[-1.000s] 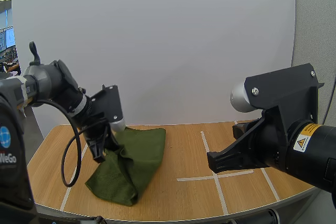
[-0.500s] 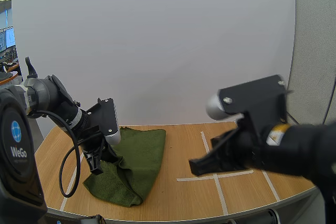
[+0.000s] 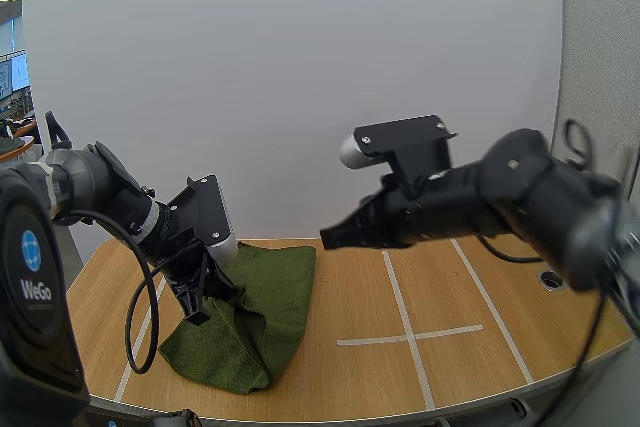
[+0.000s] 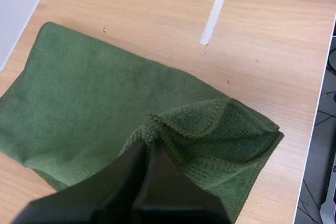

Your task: Fold the towel

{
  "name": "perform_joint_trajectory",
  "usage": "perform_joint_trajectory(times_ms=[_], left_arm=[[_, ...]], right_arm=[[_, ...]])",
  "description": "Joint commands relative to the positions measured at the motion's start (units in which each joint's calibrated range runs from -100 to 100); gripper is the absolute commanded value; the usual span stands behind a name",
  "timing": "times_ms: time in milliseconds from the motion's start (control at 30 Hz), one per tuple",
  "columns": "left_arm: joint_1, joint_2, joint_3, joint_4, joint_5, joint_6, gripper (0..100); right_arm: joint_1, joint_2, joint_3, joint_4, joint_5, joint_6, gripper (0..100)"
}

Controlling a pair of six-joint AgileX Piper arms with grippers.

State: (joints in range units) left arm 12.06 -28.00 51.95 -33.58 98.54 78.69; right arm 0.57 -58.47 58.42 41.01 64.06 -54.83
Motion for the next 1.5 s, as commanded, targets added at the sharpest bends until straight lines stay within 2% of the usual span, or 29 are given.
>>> perform_joint_trajectory(times_ms=[0, 100, 267, 400, 667, 833, 1167, 1233, 1333, 1467], left_arm=[[0.12, -0.03, 0.17, -1.34, -2.29, -1.01, 0], [0.12, -0.03, 0.17, -1.34, -2.68, -1.51, 0], [0.12, -0.03, 0.17, -1.46, -4.72, -3.18, 0], [0.12, -0.03, 0.17, -1.81, -5.3, -4.39, 0], [0.12, -0.03, 0.17, -3.03, -6.09, -5.51, 0], [0.12, -0.03, 0.17, -3.03, -7.12, -7.62, 0], [0.12, -0.03, 0.17, -2.92, -8.24, -7.71, 0], [0.12, -0.03, 0.17, -2.92, -8.44, -7.71, 0], [0.12, -0.03, 0.17, -2.84, -9.15, -7.71, 0], [0.12, -0.03, 0.17, -2.84, -9.32, -7.71, 0]], right_arm=[[-0.19, 22.41, -1.26, 18.65, -11.56, -21.36, 0], [0.0, 30.34, -4.08, 24.07, -12.73, -28.32, 0], [0.91, 41.53, -9.38, 31.55, -13.32, -35.87, 0], [2.67, 49.23, -14.67, 32.8, -13.57, -36.93, 0], [7.27, 60.7, -23.14, 32.8, -23.33, -36.93, 0], [7.67, 65.76, -25.92, 32.8, -25.24, -36.93, 0], [7.67, 71.28, -25.96, 32.9, -27.83, -38.43, 0], [7.67, 72.29, -25.96, 34.49, -27.83, -40.16, 0], [7.67, 73.23, -26.23, 40.67, -28.42, -45.12, 0], [7.67, 74.59, -26.23, 46.56, -28.59, -45.17, 0]])
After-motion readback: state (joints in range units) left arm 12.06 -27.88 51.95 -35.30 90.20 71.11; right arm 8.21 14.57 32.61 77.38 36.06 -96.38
